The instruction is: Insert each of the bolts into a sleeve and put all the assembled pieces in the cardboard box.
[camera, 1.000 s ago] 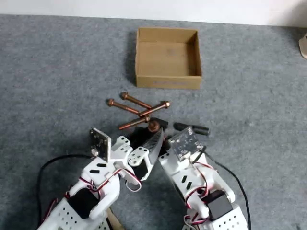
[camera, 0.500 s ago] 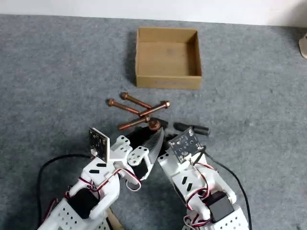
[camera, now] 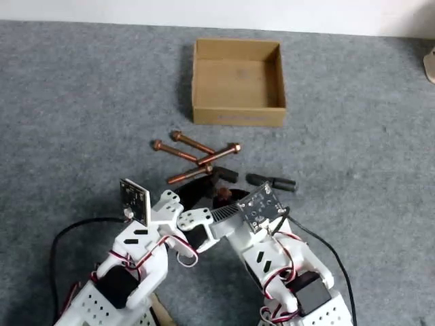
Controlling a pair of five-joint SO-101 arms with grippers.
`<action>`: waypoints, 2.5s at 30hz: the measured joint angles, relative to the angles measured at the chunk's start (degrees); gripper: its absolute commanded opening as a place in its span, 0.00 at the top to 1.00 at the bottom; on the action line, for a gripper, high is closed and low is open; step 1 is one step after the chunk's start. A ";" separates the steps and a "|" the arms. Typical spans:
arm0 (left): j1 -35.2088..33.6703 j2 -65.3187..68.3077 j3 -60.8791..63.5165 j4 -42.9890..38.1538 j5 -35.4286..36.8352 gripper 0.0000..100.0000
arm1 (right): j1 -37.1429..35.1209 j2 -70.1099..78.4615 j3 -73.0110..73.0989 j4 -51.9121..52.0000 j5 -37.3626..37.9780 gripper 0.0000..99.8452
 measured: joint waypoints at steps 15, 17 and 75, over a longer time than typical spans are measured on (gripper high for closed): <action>-1.76 -0.35 0.00 0.00 0.18 0.59 | 9.32 -0.09 -0.18 -4.66 1.67 1.00; -1.93 -0.35 0.00 0.00 0.18 0.59 | 10.29 -0.09 -0.18 -4.66 1.67 1.00; -19.60 -0.35 0.00 15.21 -1.49 0.83 | 19.08 74.20 -49.23 -9.23 3.16 1.00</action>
